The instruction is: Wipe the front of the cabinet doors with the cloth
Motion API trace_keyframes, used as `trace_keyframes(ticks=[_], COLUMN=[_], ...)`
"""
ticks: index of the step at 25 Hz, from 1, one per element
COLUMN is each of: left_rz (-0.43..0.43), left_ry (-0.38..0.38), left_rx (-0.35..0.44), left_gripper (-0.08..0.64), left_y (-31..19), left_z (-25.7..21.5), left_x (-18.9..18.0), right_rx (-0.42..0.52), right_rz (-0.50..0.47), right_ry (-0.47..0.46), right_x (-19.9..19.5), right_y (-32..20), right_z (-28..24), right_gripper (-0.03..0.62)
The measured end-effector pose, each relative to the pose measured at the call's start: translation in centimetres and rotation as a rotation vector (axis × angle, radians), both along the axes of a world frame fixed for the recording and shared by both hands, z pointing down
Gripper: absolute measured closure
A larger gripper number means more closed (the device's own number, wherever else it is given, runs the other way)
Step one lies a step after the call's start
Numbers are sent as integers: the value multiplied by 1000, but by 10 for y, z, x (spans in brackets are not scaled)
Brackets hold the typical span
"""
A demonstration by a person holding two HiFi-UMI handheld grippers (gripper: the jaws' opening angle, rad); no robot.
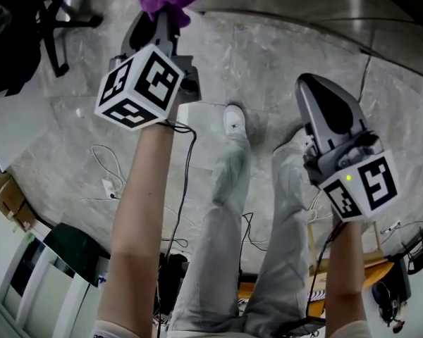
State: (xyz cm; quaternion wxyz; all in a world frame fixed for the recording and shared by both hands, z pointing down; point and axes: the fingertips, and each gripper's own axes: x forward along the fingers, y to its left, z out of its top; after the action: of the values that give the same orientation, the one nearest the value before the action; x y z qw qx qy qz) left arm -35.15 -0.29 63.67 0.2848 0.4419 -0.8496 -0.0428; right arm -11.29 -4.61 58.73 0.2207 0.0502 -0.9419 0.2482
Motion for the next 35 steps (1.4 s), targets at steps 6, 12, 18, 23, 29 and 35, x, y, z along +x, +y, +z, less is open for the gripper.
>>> trace_keyframes(ticks=[6, 12, 18, 23, 29, 35], left_rz=[-138, -31, 165, 350, 409, 373], left_ry=[22, 39, 113, 174, 195, 194], left_rx=[16, -66, -98, -90, -147, -204], left_gripper=[479, 477, 477, 477, 477, 477], left_y=[32, 20, -54, -127, -178, -184], left_z=[6, 35, 71, 86, 111, 122], left_x=[-17, 56, 173, 255, 282, 262], right_rx=[-15, -35, -37, -21, -18, -26], right_rz=[11, 3, -20, 21, 88, 180], right_ry=[-9, -5, 30, 65, 90, 109], right_x=[-2, 25, 80, 129, 173, 206], right_y=[0, -11, -41, -75, -106, -124], right_z=[5, 15, 26, 37, 49, 54], right_gripper=[563, 563, 563, 563, 563, 563])
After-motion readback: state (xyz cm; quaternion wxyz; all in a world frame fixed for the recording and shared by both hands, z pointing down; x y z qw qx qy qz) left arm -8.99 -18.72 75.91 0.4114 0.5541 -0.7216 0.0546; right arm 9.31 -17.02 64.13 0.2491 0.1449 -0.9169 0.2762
